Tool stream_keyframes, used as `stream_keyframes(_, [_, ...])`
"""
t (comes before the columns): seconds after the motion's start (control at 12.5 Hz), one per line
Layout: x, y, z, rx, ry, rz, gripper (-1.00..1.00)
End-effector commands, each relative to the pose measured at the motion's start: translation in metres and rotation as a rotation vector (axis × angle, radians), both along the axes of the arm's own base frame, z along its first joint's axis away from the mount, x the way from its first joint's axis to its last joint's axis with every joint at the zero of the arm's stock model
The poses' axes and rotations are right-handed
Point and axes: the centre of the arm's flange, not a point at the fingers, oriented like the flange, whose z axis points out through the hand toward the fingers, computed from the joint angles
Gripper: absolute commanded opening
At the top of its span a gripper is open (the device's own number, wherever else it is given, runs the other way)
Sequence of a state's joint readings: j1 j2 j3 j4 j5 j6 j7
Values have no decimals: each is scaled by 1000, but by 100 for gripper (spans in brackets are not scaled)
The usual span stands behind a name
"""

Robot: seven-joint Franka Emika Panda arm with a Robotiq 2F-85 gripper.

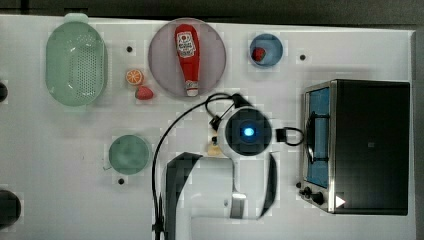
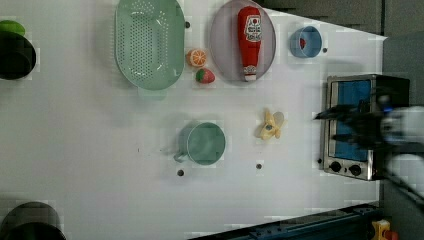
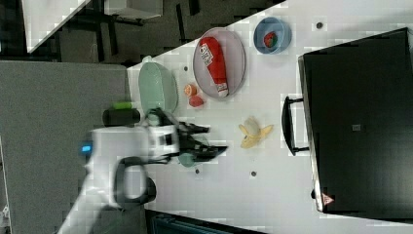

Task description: Pick Banana and place it in mug.

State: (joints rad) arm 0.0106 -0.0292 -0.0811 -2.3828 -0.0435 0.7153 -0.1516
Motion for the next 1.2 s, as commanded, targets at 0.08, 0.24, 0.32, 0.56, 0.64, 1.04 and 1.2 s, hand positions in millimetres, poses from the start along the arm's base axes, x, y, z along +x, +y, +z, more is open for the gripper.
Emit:
stream_keyframes(0.08, [-3,15,-37,16,-18,189,100])
stream_keyframes(0.24, [-3,16,-81,11,-28,194,100])
stream_keyframes(0.32, [-4,16,-101,9,-26,196,100])
stream_keyframes(0.56, [-10,24,-146,14,14,214,100])
stream_keyframes(0.64, [-9,27,-155,14,7,220,100])
stream_keyframes(1.04, [-10,32,-180,14,-21,231,90])
stream_keyframes(1.2, [-11,31,-180,14,-21,229,34])
